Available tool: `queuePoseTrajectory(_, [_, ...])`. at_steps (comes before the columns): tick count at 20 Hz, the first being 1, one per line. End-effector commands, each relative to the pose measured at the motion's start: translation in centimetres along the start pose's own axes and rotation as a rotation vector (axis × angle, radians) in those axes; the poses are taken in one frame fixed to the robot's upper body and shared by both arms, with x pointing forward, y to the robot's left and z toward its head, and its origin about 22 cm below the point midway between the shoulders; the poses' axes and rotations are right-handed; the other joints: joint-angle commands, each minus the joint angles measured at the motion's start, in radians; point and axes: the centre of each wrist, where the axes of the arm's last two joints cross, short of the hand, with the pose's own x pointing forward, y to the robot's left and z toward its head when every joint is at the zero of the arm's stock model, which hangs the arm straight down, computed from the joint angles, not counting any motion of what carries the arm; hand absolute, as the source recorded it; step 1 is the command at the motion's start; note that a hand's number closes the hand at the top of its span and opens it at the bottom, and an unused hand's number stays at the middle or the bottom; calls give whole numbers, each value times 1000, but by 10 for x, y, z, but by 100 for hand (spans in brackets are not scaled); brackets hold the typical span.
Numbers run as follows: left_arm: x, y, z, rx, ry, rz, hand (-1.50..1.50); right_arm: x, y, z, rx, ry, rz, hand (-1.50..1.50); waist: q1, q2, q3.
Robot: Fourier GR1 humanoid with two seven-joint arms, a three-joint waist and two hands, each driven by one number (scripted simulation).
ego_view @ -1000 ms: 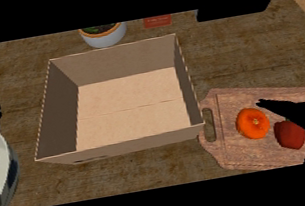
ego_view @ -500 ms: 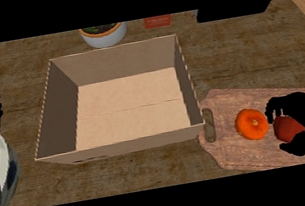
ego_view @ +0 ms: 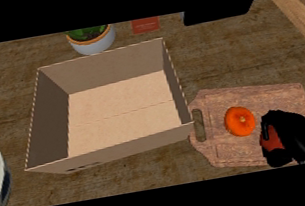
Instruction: Pick the bell pepper from the cutting board and place it in the cardboard box
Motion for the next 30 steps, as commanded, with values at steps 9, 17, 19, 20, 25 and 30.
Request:
queuePoseTrajectory(9, [-12, 10, 5, 5, 13, -27, 0, 118, -36, 100, -518, 182, -76, 150, 11, 6, 6])
queuePoseTrajectory(17, [4, -11, -2, -47, -29, -10, 0, 205, -35, 171, -591, 45, -51, 150, 64, 25, 13])
queuePoseTrajectory(19, [1, -24, -2, -53, -39, 2, 0, 214, -47, 159, -589, 13, -64, 150, 75, 32, 13])
queuePoseTrajectory(20, [5, -7, -6, -50, -33, -18, 0, 214, -56, 156, -590, 10, -102, 150, 81, 31, 14])
queuePoseTrajectory(25, [14, -18, -4, -69, -64, 5, 0, 224, -81, 131, -607, 10, -223, 150, 110, 36, 13])
queuePoseTrajectory(30, [23, -14, -19, -78, -57, 10, 0, 247, -87, 90, -604, 39, -313, 150, 115, 44, 14])
